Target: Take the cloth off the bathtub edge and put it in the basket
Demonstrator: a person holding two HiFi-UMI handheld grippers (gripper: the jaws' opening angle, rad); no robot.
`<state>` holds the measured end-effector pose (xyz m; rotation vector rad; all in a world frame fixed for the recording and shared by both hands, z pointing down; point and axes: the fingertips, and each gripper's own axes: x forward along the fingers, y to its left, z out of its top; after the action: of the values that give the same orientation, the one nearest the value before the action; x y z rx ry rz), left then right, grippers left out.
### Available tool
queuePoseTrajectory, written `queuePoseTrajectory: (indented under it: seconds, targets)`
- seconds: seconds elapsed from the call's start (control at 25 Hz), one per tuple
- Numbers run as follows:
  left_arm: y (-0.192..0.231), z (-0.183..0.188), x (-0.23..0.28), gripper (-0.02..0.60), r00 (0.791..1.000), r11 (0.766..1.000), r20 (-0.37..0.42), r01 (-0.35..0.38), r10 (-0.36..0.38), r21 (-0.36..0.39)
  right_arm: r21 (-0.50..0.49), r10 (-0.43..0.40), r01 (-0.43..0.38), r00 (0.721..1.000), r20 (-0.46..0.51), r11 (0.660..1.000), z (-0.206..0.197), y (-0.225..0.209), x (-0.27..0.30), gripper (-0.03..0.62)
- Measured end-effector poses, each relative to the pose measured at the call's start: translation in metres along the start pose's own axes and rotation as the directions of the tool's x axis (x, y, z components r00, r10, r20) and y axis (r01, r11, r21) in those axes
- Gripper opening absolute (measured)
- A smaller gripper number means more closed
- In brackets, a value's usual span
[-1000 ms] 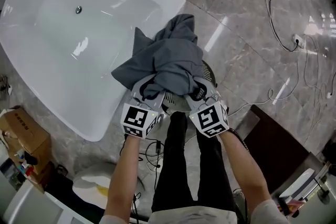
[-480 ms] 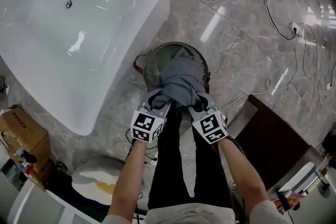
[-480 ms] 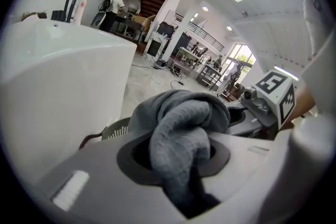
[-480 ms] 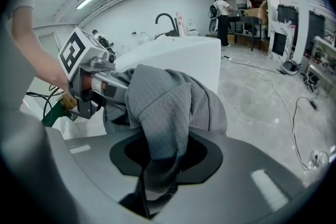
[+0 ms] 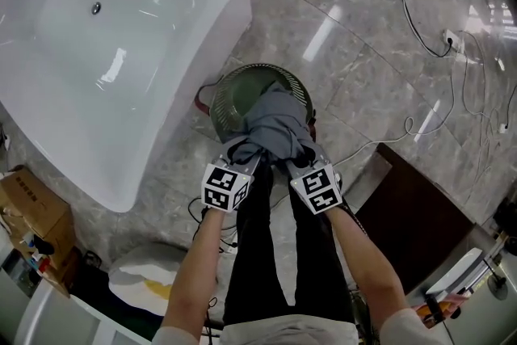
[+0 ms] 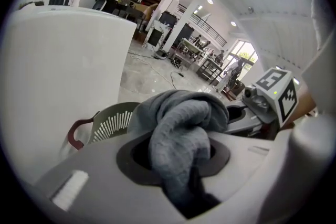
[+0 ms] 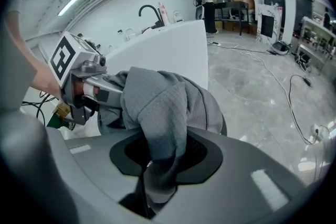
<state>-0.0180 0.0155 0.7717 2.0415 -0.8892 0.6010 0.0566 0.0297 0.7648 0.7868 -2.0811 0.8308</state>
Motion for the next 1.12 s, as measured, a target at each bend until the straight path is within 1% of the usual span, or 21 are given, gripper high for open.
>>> queuePoseTrajectory:
  seconds: [0.24, 0.4, 0.52, 0.6, 0.72, 0.92, 1.04, 1.12]
  targets:
    - [0.028, -0.004, 0.018, 0.172, 0.999, 0.998, -0.026, -0.037, 0.036, -0.056, 0.109, -0.027, 0.029, 0.999, -0.021, 0.994, 0.004, -0.015, 0.031, 0.106]
    - [0.052, -0.007, 0.032, 0.174, 0.998, 0.996, -0.044, -0.057, 0.054, -0.061, 0.154, -0.028, 0.032, 0.999, -0.027, 0.988, 0.008, -0.025, 0.058, 0.106]
    - [0.068, -0.01, 0.043, 0.175, 0.998, 0.996, -0.031, -0.059, 0.057, -0.066, 0.182, -0.02, 0.018, 1.0, 0.006, 0.983, 0.008, -0.031, 0.075, 0.106]
    - [0.079, -0.011, 0.05, 0.175, 0.998, 0.996, -0.019, -0.056, 0.055, -0.065, 0.19, -0.015, 0.009, 1.0, 0.027, 0.982, 0.008, -0.036, 0.088, 0.107]
    - [0.094, -0.02, 0.06, 0.176, 0.998, 0.996, -0.023, -0.058, 0.056, -0.063, 0.192, -0.007, 0.0, 0.999, 0.036, 0.981, 0.004, -0.041, 0.107, 0.107]
    - [0.103, -0.035, 0.076, 0.181, 0.998, 0.995, -0.042, -0.058, 0.055, -0.085, 0.194, -0.003, 0.0, 1.0, 0.015, 0.981, -0.01, -0.05, 0.123, 0.107]
    - [0.104, -0.033, 0.084, 0.181, 0.998, 0.993, -0.036, -0.054, 0.05, -0.102, 0.19, -0.015, 0.01, 1.0, 0.024, 0.982, -0.01, -0.059, 0.123, 0.107]
    - [0.102, -0.023, 0.089, 0.183, 0.999, 0.992, -0.007, -0.046, 0.045, -0.12, 0.186, -0.04, 0.029, 0.998, 0.054, 0.982, -0.004, -0.07, 0.12, 0.107]
